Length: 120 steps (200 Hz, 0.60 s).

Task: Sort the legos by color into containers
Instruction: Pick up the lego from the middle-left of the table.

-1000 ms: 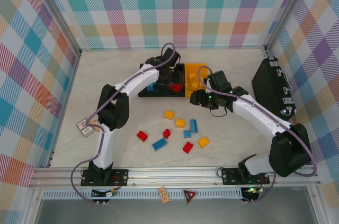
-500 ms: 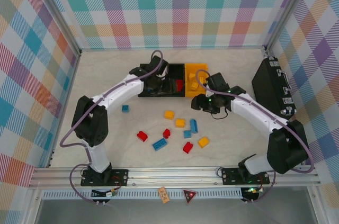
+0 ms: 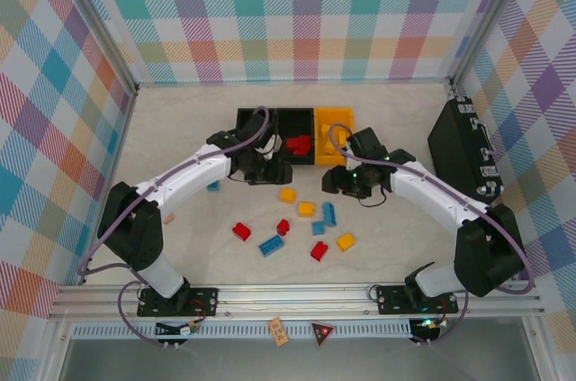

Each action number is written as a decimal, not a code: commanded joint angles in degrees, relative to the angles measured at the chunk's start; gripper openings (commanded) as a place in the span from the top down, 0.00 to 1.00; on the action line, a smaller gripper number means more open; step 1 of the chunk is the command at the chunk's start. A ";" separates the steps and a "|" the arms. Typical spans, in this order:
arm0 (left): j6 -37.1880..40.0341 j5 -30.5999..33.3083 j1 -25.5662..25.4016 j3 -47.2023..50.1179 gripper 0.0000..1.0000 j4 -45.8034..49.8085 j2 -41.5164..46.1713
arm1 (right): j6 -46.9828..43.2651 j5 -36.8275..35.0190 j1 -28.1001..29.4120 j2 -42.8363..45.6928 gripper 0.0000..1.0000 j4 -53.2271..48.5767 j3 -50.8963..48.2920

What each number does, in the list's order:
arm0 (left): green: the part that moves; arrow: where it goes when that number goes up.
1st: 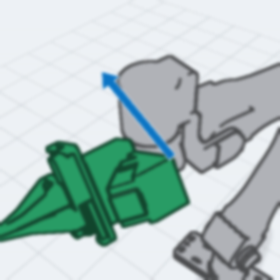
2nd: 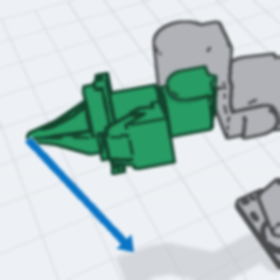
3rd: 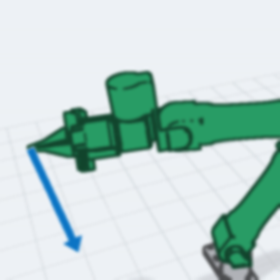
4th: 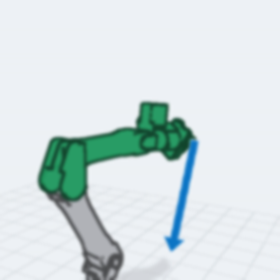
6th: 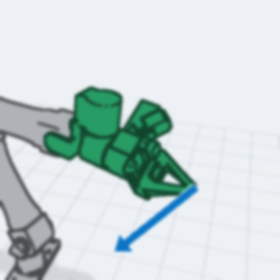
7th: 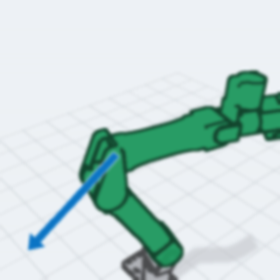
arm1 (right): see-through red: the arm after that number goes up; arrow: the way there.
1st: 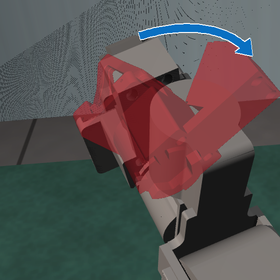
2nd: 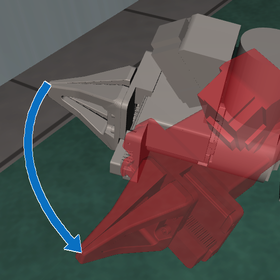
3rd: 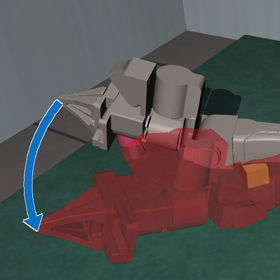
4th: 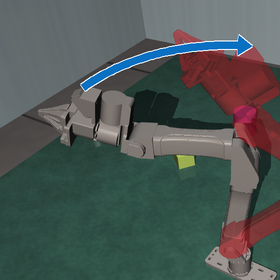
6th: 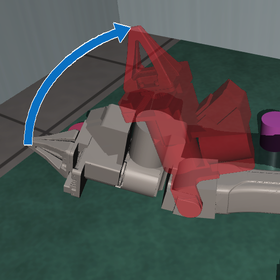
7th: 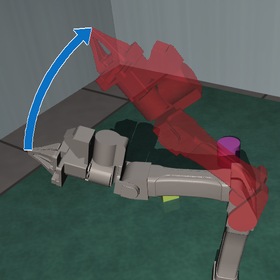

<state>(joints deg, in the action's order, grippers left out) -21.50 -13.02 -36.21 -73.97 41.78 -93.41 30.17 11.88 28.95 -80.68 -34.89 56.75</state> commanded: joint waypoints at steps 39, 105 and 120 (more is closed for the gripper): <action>6.75 -3.63 -5.31 4.06 0.37 10.78 2.25 | -4.11 11.71 2.35 7.10 0.42 -2.45 -7.28; 6.47 -3.31 -9.42 4.78 0.31 9.28 -2.31 | -1.74 10.18 3.48 11.19 0.42 -1.57 -12.50; 6.81 -2.27 -10.49 4.29 0.31 9.28 -4.16 | -1.46 10.31 3.50 10.90 0.42 -0.76 -12.87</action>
<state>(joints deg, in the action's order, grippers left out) -15.53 -15.57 -44.77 -68.82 50.50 -94.52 27.88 20.95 32.45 -70.17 -36.84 44.73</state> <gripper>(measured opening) 0.685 0.583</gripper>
